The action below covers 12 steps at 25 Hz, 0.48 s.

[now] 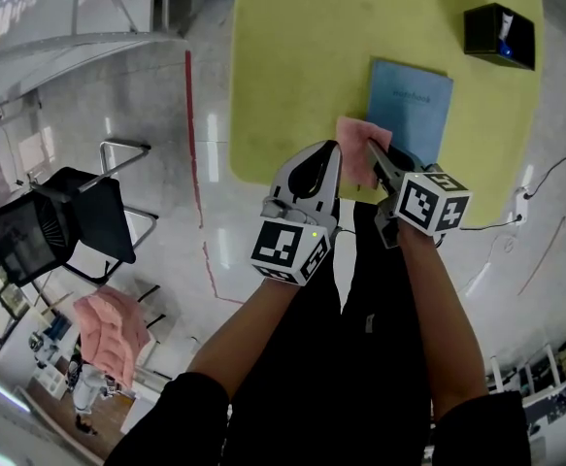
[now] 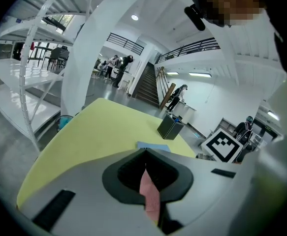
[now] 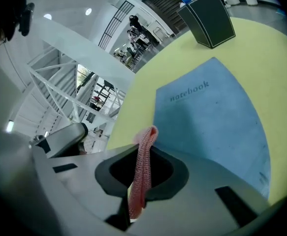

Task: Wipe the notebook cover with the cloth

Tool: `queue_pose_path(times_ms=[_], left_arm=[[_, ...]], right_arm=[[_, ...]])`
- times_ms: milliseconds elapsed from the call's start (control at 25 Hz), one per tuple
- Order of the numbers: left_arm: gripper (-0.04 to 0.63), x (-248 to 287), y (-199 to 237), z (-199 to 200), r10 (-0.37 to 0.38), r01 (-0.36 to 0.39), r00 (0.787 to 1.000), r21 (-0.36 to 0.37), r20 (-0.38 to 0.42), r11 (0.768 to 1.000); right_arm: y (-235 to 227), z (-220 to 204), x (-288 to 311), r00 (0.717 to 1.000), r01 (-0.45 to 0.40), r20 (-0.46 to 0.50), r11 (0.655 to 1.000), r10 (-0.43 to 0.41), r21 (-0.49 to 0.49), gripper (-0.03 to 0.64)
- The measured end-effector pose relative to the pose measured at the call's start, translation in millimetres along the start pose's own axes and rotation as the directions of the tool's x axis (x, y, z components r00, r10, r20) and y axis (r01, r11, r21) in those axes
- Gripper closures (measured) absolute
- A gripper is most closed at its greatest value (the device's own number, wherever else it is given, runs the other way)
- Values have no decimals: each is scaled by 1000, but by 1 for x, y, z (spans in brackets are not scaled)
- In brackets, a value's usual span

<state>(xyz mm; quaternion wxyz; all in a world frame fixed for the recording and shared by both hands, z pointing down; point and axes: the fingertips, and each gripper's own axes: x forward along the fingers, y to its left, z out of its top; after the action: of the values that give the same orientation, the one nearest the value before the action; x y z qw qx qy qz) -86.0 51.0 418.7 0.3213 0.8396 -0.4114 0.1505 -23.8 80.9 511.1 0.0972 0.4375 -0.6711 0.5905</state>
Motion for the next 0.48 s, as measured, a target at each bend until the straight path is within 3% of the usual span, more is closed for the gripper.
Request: queue_pose_path(times_ms=[160,480], left_arm=[[580,0,2,-2,-18,18,1000,-7,-7,1000],[580,5,-4,-8,-50,50,998,2,-29,999]], right_arm=[[-7,-1,5,999,43,-4,999,-43,-10,575],[-9,-5,8,999,31,-12,1000,-31,-1,576]])
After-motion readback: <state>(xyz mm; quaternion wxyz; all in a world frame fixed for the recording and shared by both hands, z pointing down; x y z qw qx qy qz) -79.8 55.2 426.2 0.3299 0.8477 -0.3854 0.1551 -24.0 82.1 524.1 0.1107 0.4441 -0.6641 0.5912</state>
